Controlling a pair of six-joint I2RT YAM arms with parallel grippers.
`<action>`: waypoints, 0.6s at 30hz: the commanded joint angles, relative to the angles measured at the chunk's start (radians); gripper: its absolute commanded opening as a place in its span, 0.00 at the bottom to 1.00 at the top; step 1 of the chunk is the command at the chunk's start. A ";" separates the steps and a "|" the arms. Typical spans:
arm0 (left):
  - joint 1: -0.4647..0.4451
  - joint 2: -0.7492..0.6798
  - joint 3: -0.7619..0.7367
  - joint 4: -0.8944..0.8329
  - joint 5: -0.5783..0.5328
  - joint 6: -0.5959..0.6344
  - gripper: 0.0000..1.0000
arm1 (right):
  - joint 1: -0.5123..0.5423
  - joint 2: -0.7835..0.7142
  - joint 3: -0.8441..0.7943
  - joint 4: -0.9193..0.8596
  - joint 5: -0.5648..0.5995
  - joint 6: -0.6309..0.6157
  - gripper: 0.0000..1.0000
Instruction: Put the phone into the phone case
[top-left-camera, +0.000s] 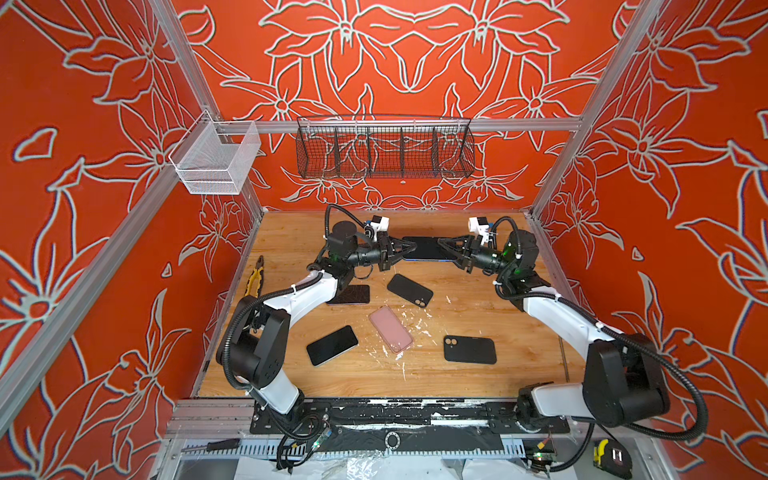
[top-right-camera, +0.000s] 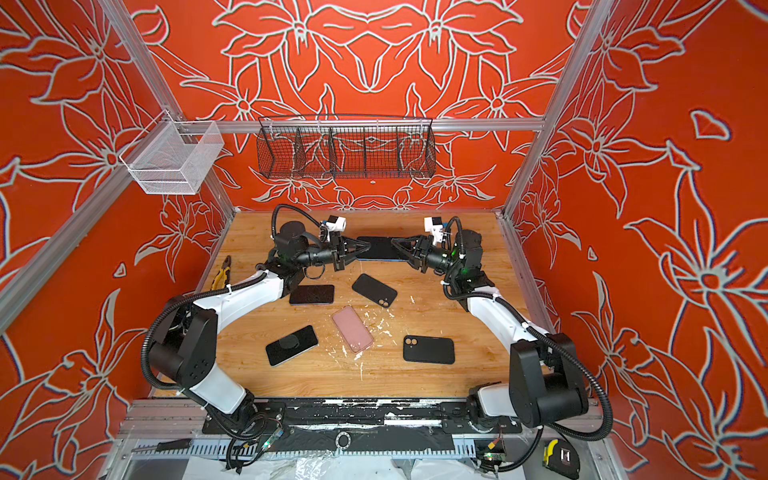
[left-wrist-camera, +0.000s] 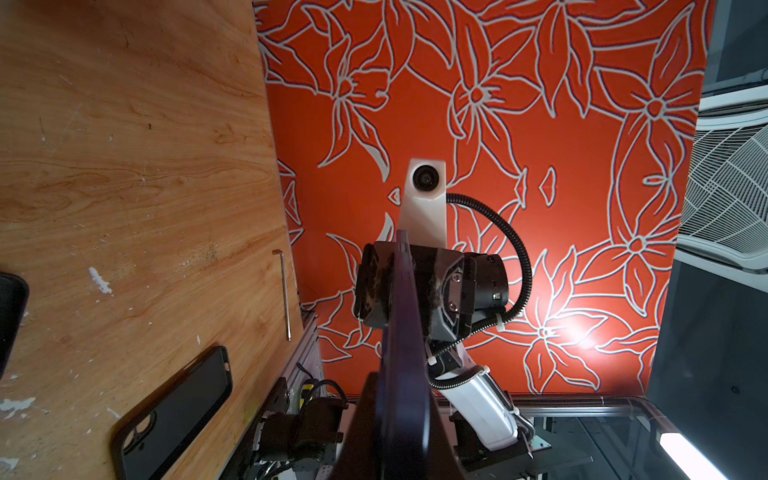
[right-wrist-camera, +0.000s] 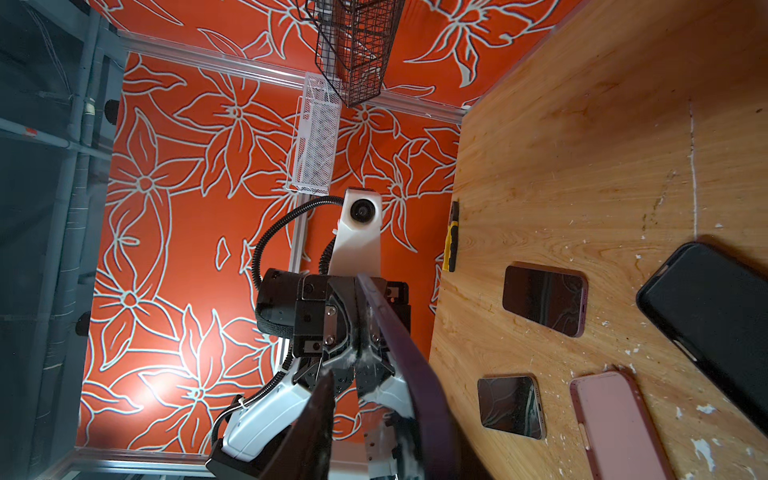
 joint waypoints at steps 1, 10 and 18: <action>-0.008 -0.034 0.034 0.026 0.025 0.028 0.04 | 0.016 0.000 0.030 0.052 -0.001 0.015 0.32; -0.022 -0.021 0.049 0.038 0.034 0.022 0.04 | 0.036 0.002 0.025 0.054 0.014 0.009 0.26; -0.023 -0.011 0.031 0.092 0.037 -0.018 0.07 | 0.035 -0.013 0.015 0.054 0.017 -0.009 0.12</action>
